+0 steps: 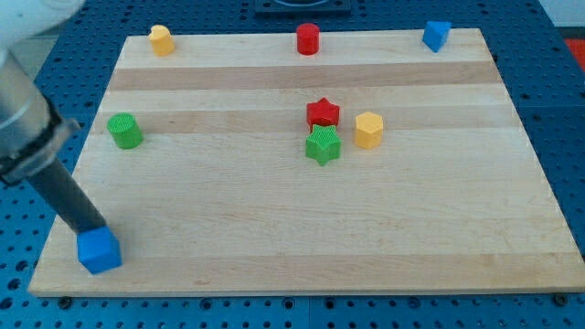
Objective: Move the blue cube near the red star
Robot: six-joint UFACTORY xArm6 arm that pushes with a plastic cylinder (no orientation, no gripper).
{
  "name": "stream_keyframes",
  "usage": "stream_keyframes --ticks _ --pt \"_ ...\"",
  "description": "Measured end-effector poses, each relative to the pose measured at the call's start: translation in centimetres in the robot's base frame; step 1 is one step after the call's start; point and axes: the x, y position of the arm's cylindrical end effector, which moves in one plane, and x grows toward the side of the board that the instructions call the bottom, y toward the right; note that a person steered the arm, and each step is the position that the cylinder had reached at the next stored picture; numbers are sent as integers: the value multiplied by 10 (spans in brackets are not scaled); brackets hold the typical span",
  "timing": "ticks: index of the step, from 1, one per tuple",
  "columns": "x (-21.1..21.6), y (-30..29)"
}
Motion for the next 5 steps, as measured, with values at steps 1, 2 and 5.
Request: stream_keyframes --ticks 1,2,5 --pt "5 -17" --pt "9 -48" --pt "20 76"
